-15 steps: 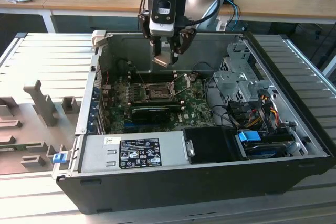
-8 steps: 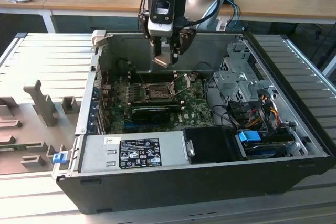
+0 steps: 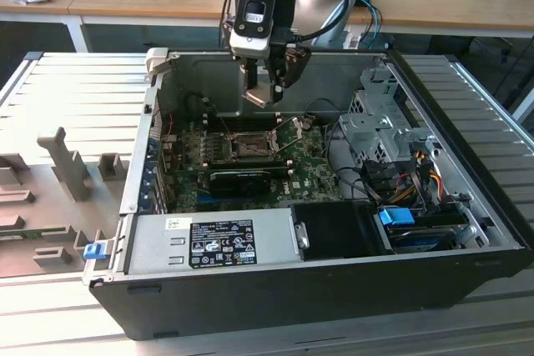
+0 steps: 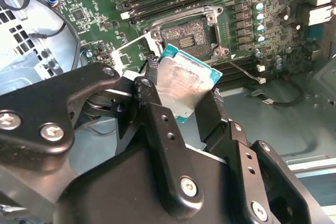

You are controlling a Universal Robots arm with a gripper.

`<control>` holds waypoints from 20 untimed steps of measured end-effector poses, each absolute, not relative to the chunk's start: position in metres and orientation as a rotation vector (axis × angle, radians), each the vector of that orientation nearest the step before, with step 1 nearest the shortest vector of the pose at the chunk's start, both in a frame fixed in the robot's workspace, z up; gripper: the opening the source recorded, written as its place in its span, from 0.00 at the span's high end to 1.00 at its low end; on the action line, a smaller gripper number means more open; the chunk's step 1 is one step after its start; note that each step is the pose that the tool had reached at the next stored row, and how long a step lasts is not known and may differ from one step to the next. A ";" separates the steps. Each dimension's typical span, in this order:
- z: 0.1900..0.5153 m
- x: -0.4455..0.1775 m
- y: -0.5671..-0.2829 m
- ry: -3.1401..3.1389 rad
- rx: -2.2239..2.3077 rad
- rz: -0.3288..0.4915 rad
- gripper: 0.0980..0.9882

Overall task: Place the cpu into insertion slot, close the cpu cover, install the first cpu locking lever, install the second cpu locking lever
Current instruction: 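Place the cpu into insertion slot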

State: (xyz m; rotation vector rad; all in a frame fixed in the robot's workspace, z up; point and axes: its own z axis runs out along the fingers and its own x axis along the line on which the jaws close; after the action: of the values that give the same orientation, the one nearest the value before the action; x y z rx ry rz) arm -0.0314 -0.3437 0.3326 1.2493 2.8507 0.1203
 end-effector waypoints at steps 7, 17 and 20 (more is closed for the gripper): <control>0.332 -0.031 -0.344 2.815 1.323 0.119 0.52; 0.332 -0.031 -0.344 2.762 1.424 0.117 0.52; 0.331 -0.031 -0.344 2.750 1.446 0.117 0.52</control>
State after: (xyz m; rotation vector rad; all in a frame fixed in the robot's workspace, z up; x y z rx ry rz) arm -0.0314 -0.3437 0.3314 1.4464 2.7499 0.1168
